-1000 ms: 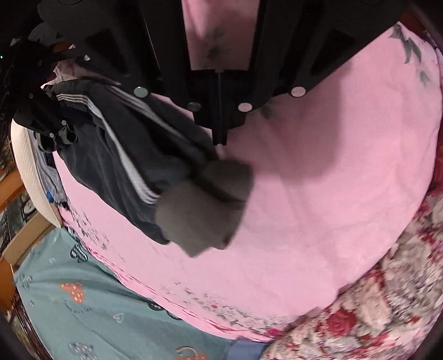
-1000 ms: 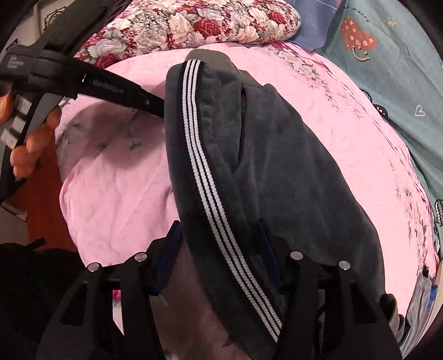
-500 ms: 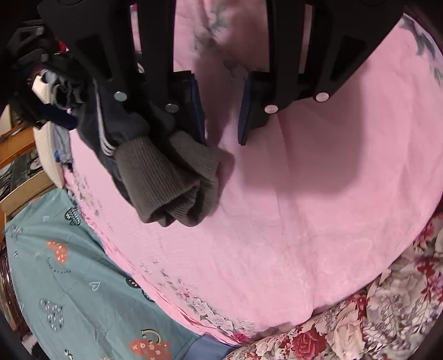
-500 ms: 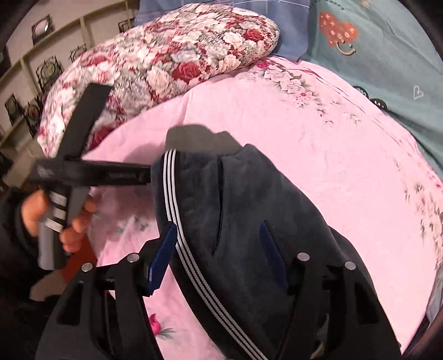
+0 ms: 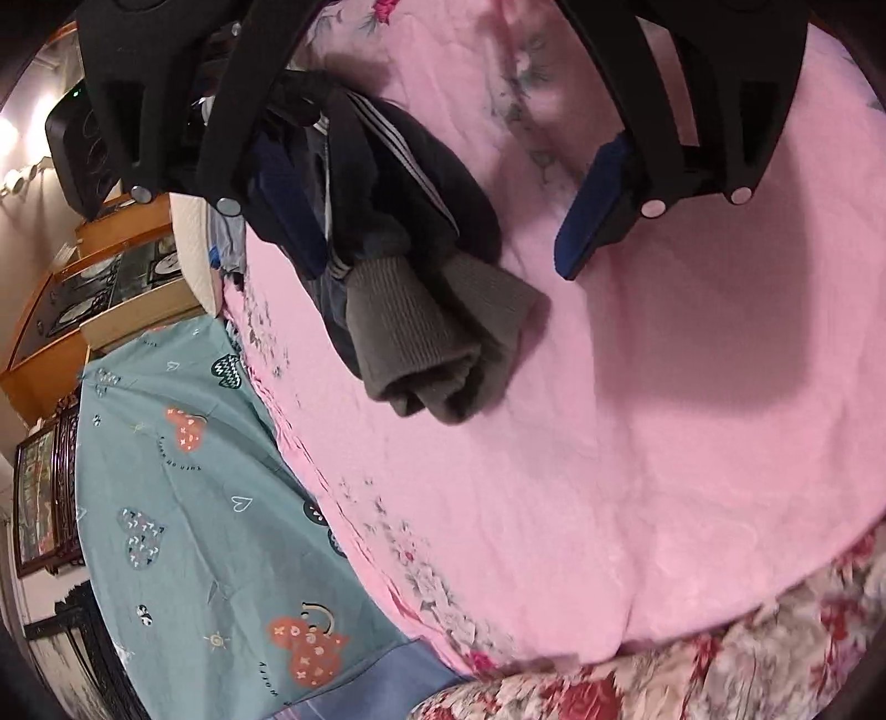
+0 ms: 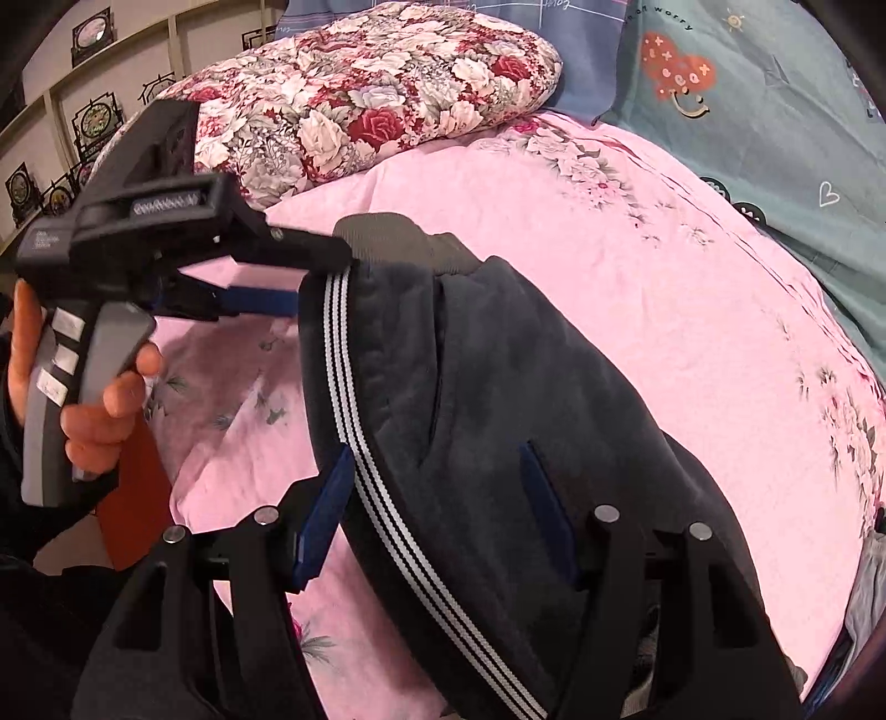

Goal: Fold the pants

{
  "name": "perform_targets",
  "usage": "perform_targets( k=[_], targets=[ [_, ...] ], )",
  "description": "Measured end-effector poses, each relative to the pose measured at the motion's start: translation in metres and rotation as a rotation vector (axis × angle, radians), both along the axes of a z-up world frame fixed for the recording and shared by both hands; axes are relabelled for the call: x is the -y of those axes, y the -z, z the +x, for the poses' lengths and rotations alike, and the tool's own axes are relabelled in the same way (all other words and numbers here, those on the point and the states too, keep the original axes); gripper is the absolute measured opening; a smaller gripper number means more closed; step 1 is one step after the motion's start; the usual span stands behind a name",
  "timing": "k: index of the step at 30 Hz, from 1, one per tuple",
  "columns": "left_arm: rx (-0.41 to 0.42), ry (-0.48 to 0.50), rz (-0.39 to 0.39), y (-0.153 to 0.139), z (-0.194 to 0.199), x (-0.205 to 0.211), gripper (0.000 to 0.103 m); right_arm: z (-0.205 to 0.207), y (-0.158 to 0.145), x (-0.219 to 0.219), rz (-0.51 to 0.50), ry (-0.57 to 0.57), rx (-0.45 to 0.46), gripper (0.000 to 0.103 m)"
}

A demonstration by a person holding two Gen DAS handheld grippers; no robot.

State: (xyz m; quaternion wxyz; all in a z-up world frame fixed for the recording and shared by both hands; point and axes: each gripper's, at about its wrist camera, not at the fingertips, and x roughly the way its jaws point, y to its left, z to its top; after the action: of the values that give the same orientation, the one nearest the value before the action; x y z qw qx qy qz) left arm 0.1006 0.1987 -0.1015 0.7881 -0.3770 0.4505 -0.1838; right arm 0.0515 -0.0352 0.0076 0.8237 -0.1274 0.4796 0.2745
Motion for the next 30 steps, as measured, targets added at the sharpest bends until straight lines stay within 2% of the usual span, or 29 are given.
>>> perform_targets(
  k=[3,5,7,11,13,16,19,21,23,24,26,28,30],
  targets=[
    [-0.018,-0.021,-0.069,0.005,0.006,0.004,0.081,-0.005,0.000,0.002,-0.003,-0.002,0.008,0.063],
    [-0.037,0.008,-0.069,0.009,0.014,0.017,0.062,-0.007,0.001,0.002,-0.008,-0.005,0.011,0.063],
    [-0.053,-0.006,-0.058,0.015,0.019,0.025,0.063,-0.009,0.001,0.001,-0.011,-0.008,0.015,0.063],
    [-0.039,-0.005,-0.082,0.014,0.023,0.023,0.045,-0.014,0.001,-0.001,-0.038,-0.014,0.041,0.063],
    [-0.024,0.001,-0.070,0.011,0.023,0.024,0.042,-0.014,0.002,-0.005,-0.056,-0.007,0.058,0.063],
    [-0.020,-0.006,-0.082,0.015,0.023,0.022,0.042,-0.009,0.000,-0.001,-0.018,0.044,0.064,0.062],
    [-0.002,0.001,-0.081,0.016,0.021,0.020,0.042,-0.008,0.023,0.007,-0.037,0.082,-0.056,0.058],
    [0.019,0.006,-0.069,0.015,0.020,0.023,0.042,-0.011,0.038,0.023,0.040,0.124,-0.126,0.058],
    [0.047,0.005,-0.056,0.012,0.018,0.025,0.040,-0.014,0.035,0.041,0.126,0.179,-0.148,0.057],
    [0.057,0.007,-0.052,0.010,0.018,0.025,0.040,-0.019,0.027,0.050,0.153,0.202,-0.124,0.056],
    [0.078,0.014,-0.046,0.006,0.017,0.026,0.039,-0.031,0.001,0.072,0.147,0.270,-0.021,0.055],
    [0.097,0.017,-0.034,0.000,0.015,0.028,0.039,-0.035,-0.014,0.090,0.102,0.355,0.045,0.046],
    [0.130,0.021,-0.018,-0.007,0.012,0.030,0.039,-0.029,-0.018,0.105,0.087,0.405,0.053,0.038]
  ],
)
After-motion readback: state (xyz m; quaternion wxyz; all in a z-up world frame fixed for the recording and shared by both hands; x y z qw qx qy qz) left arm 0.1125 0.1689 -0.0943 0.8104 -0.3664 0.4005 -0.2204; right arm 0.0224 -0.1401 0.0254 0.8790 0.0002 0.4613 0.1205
